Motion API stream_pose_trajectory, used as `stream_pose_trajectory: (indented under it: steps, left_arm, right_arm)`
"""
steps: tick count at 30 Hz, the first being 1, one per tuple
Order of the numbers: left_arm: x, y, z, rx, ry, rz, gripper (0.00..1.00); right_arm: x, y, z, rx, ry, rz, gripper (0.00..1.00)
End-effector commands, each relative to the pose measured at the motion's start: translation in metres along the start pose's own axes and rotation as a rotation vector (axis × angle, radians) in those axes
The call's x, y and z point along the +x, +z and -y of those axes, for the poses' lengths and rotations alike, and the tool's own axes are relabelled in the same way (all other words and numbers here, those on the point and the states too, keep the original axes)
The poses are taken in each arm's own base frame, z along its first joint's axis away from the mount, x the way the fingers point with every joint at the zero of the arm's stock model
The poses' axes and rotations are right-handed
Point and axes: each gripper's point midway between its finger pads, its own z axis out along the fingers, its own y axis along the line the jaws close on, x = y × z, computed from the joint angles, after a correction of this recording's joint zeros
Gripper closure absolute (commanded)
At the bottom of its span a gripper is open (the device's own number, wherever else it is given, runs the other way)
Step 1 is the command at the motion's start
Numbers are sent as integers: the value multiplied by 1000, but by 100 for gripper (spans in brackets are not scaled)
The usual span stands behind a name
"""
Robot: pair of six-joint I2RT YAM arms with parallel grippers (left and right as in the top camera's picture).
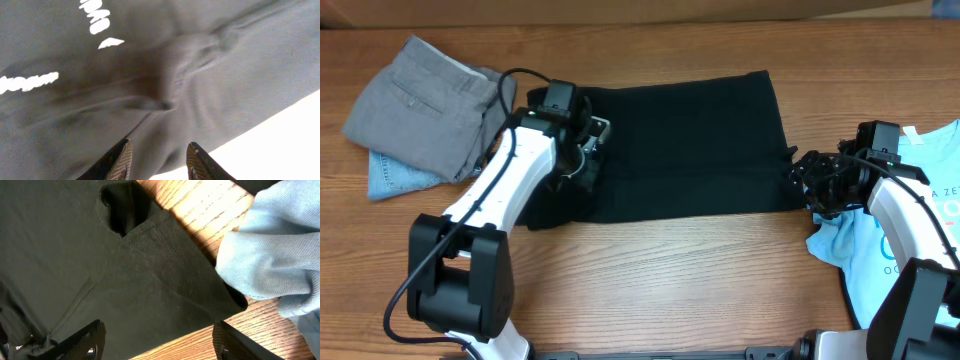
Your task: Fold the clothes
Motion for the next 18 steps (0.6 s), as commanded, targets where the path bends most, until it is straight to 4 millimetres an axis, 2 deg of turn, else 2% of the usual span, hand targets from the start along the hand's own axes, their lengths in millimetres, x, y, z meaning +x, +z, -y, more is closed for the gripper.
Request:
stream_pose_trajectory:
  steps: [1,4,5,9,11,15,18]
  left_arm:
    - [-10,7,25,46,116,12,69]
    - [-7,21,30,16,143,-25,92]
    - [-3,27,31,16,142,-48,96]
    - [9,48,33,24,112,-123,96]
    - [9,55,26,-6,86,-130,96]
    - [-6,56,-6,-148,-27,-70,96]
    - [-27,48,-14,-149,-65,4,96]
  right_arm:
    - [-7,-4,-4,-5,-16,23,28]
    - [-7,-4,-4,-4,-16,22,28]
    - [-7,-4,-4,-4,-15,21,28]
    - [-7,-4,-3,0,-15,22,28]
    - [-7,-4,-4,-1,-15,23,28]
    - [-7,-4,-4,-1,-15,23,28]
    - [-7,-4,-4,-1,-15,23,28]
